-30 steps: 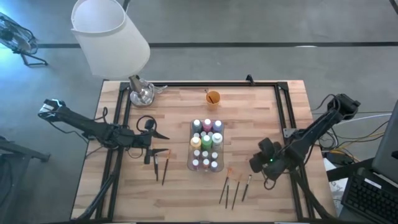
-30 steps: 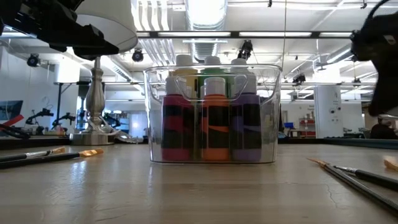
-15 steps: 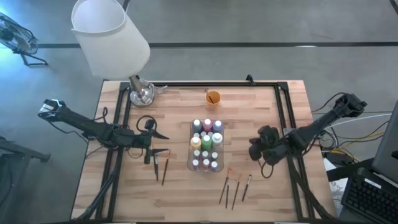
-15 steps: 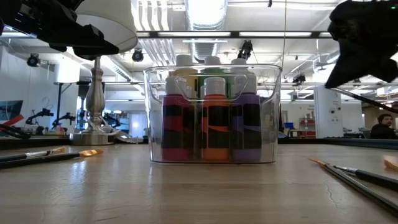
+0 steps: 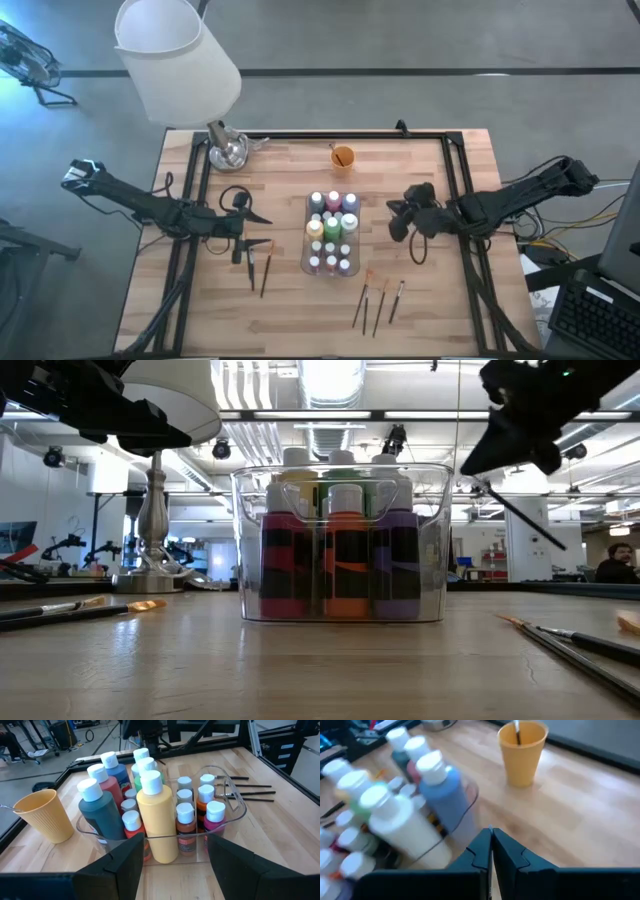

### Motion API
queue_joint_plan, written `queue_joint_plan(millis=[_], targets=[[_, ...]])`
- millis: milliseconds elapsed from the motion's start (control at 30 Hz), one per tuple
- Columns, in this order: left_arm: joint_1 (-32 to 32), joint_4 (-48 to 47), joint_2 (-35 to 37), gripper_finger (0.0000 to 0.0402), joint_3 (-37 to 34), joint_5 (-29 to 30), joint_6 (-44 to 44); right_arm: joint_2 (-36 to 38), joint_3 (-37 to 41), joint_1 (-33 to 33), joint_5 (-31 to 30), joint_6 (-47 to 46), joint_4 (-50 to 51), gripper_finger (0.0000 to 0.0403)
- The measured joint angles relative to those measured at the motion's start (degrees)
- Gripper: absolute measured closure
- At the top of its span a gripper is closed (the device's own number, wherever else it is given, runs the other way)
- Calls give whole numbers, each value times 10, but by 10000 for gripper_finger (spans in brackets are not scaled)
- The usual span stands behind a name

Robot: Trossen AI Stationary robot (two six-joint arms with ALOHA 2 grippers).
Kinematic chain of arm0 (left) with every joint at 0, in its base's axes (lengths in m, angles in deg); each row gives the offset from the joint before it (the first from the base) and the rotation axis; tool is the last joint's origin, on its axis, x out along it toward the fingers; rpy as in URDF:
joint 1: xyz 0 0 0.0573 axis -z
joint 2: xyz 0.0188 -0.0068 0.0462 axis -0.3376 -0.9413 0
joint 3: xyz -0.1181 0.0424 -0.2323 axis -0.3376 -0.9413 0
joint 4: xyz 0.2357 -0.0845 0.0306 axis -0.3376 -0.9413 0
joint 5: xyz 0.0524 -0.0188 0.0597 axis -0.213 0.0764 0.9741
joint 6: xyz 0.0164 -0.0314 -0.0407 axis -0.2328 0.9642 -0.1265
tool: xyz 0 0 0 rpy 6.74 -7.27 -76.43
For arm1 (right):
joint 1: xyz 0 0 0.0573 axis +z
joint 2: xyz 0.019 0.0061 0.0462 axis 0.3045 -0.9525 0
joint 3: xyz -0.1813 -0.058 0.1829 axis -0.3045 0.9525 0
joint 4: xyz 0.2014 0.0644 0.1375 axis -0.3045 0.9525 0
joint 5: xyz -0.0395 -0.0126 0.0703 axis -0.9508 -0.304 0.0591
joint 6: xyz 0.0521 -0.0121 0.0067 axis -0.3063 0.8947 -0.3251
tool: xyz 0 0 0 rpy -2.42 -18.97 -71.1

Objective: Pick & Place Paint Supplies
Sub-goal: Put the gray paintbrush into the yellow cup

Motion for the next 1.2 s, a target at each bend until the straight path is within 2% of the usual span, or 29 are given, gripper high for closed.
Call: queue_joint_plan(millis=[300, 633, 933, 1200], targets=[[0, 0, 0, 179, 0, 0, 0, 0, 0, -101, 1, 146, -65, 394], [0, 0, 0, 179, 0, 0, 0, 0, 0, -188, 10, 335, -222, 394], [0, 0, 0, 179, 0, 0, 0, 0, 0, -242, 111, 472, -405, 394], [0, 0, 0, 179, 0, 0, 0, -1, 0, -295, 209, 485, -487, 394]])
